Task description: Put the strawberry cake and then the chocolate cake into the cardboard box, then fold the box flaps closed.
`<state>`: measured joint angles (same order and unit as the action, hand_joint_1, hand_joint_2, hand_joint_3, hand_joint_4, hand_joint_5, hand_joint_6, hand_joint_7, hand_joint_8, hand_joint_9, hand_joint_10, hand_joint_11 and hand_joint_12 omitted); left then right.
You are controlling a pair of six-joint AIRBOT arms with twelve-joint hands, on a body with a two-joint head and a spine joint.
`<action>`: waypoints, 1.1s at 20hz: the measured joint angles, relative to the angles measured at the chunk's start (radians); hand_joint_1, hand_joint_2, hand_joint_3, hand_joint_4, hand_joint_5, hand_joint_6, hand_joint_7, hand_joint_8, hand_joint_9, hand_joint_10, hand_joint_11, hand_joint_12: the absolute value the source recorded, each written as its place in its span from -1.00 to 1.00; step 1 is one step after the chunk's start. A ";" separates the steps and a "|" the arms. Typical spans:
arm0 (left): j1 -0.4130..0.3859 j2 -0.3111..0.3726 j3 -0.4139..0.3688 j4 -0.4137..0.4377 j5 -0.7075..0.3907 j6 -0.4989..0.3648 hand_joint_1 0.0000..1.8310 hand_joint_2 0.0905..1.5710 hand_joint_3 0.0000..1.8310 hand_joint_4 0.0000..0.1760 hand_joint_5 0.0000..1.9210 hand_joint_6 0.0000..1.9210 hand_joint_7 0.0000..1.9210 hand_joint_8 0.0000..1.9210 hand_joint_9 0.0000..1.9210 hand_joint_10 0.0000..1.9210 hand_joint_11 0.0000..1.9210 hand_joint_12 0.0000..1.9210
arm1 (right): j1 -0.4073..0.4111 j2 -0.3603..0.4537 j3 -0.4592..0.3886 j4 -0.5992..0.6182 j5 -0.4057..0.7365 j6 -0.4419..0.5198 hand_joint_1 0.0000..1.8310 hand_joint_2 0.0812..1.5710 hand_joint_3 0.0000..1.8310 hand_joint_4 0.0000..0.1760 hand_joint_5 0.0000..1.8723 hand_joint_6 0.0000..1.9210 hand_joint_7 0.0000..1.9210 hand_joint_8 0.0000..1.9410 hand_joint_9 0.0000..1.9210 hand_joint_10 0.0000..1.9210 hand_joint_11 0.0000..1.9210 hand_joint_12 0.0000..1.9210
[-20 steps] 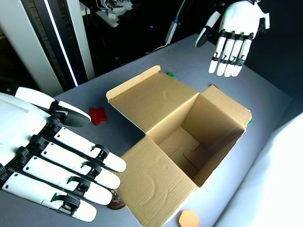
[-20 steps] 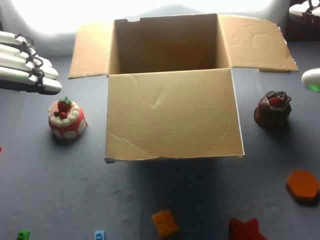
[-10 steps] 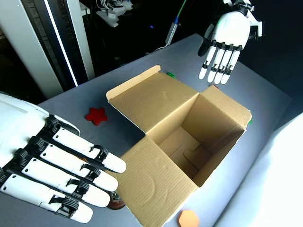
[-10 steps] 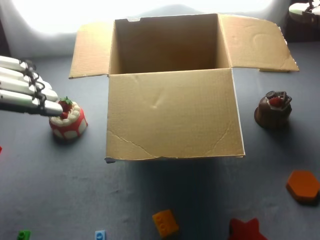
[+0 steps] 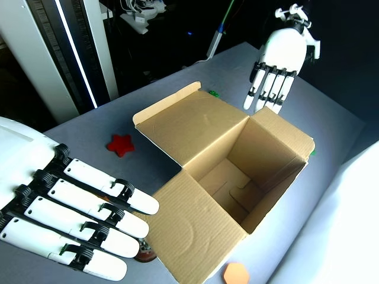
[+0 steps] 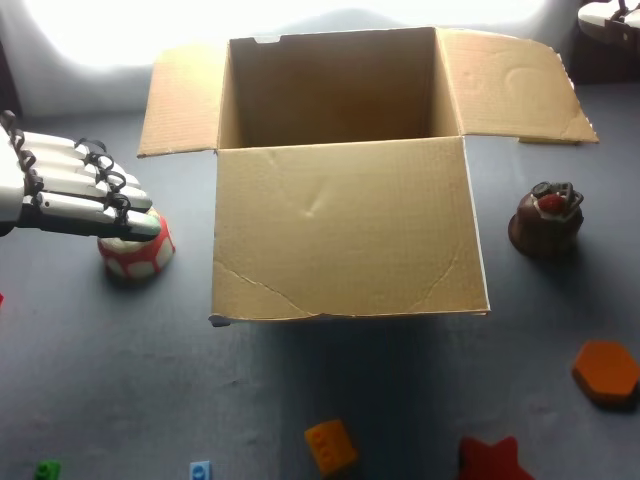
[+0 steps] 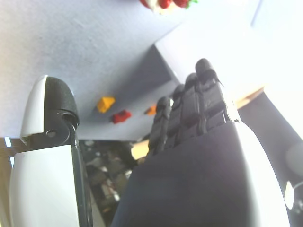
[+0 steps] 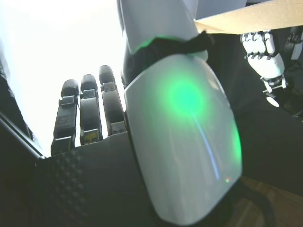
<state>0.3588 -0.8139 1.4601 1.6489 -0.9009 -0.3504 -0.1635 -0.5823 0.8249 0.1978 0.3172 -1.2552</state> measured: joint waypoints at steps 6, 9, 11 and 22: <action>0.048 -0.068 0.035 -0.072 0.021 0.059 0.17 0.18 -1.00 -0.55 -0.96 -1.00 -0.94 -0.99 -0.90 -0.99 -1.00 -0.53 | 0.000 0.000 0.000 0.000 0.000 0.000 0.29 0.16 -1.00 -1.00 -0.97 -1.00 -0.90 -0.99 -0.95 -0.99 -0.98 -0.99; 0.083 -0.110 0.090 -0.098 0.030 0.072 0.14 0.21 -1.00 -0.64 -0.95 -1.00 -0.93 -1.00 -0.90 -1.00 -1.00 -0.50 | 0.000 0.000 0.000 0.000 0.000 0.000 0.32 0.15 -1.00 -1.00 -0.99 -1.00 -0.91 -0.99 -0.97 -1.00 -1.00 -1.00; 0.088 -0.135 0.127 -0.108 0.037 0.074 0.13 0.21 -1.00 -0.59 -0.96 -1.00 -0.94 -1.00 -0.90 -1.00 -1.00 -0.48 | 0.000 0.000 0.000 0.000 0.000 0.000 0.31 0.14 -1.00 -1.00 -1.00 -1.00 -0.90 -0.99 -0.95 -0.99 -1.00 -1.00; 0.083 -0.243 0.245 -0.148 0.055 0.096 0.17 0.18 -1.00 -0.69 -0.95 -1.00 -0.94 -1.00 -0.90 -1.00 -1.00 -0.51 | 0.000 0.000 0.000 0.000 0.000 0.000 0.27 0.13 -1.00 -1.00 -0.97 -0.99 -0.89 -1.00 -0.95 -0.99 -0.98 -0.98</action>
<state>0.4416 -1.0565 1.7054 1.5013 -0.8455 -0.2546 -0.1635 -0.5823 0.8249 0.1982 0.3176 -1.2556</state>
